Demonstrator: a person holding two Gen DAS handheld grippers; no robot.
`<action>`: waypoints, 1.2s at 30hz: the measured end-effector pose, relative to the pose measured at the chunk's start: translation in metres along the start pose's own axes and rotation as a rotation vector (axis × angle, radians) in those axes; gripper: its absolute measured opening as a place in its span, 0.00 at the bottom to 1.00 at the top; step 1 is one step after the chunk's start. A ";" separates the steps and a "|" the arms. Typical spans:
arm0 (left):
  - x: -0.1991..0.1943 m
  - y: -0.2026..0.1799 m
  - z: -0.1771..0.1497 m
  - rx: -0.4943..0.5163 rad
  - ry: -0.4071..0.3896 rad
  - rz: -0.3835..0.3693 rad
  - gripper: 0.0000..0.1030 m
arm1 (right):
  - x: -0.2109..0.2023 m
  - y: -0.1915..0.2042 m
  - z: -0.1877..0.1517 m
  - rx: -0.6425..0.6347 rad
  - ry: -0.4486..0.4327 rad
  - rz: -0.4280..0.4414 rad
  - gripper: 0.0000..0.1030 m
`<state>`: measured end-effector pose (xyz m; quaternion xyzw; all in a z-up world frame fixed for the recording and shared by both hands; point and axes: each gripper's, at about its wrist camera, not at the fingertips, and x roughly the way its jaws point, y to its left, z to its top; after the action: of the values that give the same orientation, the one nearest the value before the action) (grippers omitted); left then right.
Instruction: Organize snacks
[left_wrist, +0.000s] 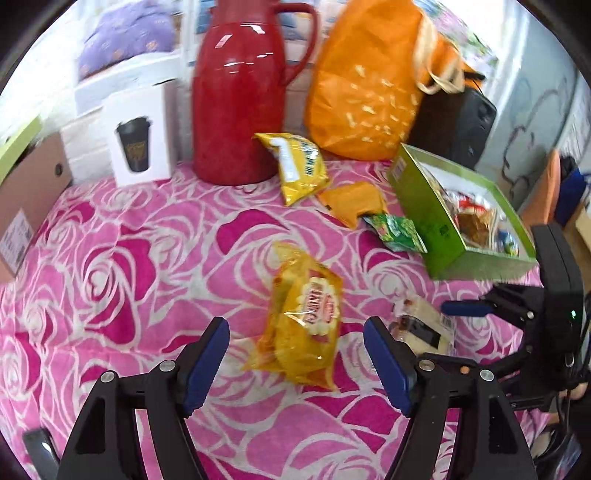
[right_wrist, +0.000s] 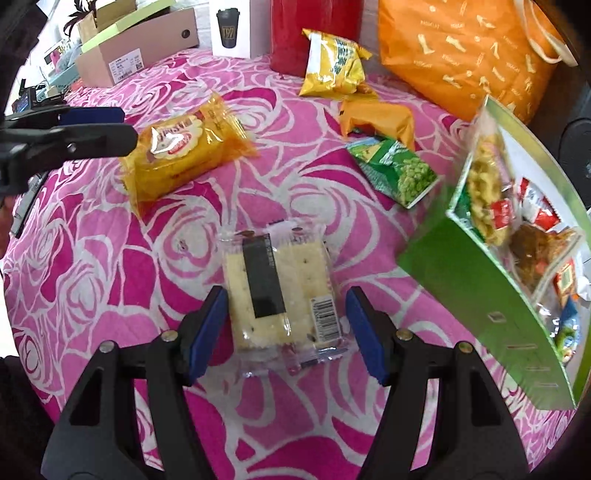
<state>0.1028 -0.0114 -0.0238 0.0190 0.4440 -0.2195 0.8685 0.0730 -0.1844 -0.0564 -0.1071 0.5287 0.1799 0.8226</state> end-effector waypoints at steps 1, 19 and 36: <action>0.004 -0.004 0.001 0.023 0.005 0.009 0.75 | 0.002 0.000 0.000 0.003 0.004 0.005 0.65; -0.007 0.001 0.003 0.023 -0.010 0.042 0.48 | -0.069 -0.013 -0.017 0.179 -0.213 0.031 0.59; -0.029 -0.139 0.089 0.197 -0.158 -0.157 0.48 | -0.159 -0.122 -0.074 0.546 -0.460 -0.211 0.59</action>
<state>0.1002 -0.1468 0.0756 0.0520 0.3509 -0.3300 0.8748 0.0010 -0.3517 0.0552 0.1055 0.3444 -0.0341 0.9322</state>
